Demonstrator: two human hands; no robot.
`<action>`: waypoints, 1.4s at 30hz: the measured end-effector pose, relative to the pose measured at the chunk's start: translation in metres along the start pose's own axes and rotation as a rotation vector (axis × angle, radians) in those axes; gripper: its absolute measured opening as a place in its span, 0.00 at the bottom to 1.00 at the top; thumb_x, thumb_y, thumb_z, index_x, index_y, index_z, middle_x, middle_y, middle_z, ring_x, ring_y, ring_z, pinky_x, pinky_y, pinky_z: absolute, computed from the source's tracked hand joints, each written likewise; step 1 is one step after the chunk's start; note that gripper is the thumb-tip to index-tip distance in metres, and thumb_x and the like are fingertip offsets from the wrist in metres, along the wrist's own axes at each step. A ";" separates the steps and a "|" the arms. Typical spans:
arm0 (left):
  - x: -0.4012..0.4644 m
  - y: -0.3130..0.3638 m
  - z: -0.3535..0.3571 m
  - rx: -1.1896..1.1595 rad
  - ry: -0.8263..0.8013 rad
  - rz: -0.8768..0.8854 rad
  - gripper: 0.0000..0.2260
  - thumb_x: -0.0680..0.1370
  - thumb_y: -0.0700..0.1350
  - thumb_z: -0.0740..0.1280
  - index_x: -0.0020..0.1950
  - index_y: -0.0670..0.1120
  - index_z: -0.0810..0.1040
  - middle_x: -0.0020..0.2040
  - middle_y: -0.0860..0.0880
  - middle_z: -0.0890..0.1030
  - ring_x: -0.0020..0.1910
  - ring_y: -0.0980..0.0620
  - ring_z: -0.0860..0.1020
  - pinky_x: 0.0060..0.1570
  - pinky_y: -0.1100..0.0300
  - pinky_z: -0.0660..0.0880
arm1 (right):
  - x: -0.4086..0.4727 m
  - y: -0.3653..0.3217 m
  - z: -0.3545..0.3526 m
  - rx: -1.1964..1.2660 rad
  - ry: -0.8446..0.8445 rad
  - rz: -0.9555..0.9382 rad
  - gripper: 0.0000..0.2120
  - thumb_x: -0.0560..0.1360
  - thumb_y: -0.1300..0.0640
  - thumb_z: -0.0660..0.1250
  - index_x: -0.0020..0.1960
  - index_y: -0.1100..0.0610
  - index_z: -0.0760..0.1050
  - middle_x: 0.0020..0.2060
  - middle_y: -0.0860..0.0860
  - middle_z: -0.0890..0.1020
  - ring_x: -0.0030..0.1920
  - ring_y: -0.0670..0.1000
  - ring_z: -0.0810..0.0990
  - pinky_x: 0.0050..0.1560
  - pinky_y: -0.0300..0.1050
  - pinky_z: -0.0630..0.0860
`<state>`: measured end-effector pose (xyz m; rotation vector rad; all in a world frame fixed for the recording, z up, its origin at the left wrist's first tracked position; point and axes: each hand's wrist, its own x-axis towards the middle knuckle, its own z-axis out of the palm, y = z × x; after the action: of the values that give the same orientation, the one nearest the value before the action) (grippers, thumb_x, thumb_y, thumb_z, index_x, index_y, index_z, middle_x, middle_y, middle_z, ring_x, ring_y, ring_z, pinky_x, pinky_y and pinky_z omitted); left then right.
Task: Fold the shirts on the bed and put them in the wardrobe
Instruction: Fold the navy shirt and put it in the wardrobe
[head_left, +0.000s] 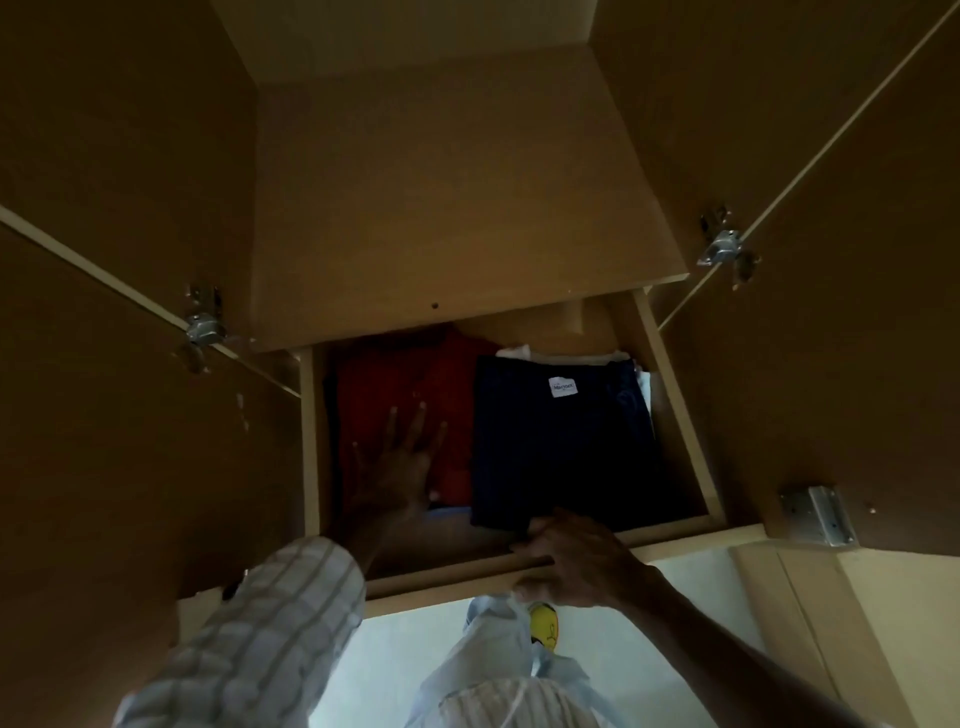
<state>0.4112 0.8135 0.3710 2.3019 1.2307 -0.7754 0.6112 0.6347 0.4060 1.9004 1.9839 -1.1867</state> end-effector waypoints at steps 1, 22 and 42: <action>0.008 -0.003 -0.007 -0.009 -0.013 -0.003 0.49 0.75 0.56 0.71 0.77 0.62 0.34 0.76 0.53 0.25 0.75 0.40 0.27 0.70 0.26 0.44 | 0.000 0.000 0.000 0.003 0.000 0.004 0.25 0.72 0.34 0.67 0.64 0.44 0.76 0.61 0.41 0.74 0.64 0.46 0.68 0.59 0.44 0.63; 0.038 0.020 -0.070 -0.010 0.347 0.149 0.50 0.69 0.55 0.72 0.81 0.49 0.42 0.81 0.43 0.40 0.79 0.42 0.38 0.75 0.37 0.43 | -0.011 0.012 0.002 0.110 -0.027 0.053 0.33 0.70 0.30 0.65 0.72 0.40 0.67 0.70 0.39 0.70 0.74 0.46 0.61 0.71 0.50 0.58; 0.101 0.160 0.000 0.304 0.270 0.409 0.40 0.77 0.65 0.59 0.77 0.62 0.34 0.81 0.49 0.37 0.77 0.37 0.33 0.63 0.22 0.34 | -0.045 0.049 -0.012 0.090 0.011 0.248 0.29 0.71 0.28 0.63 0.67 0.42 0.71 0.65 0.43 0.75 0.69 0.49 0.66 0.71 0.49 0.58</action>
<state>0.5926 0.7924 0.3216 2.8539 0.7301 -0.5448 0.6685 0.6016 0.4207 2.1256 1.6638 -1.2156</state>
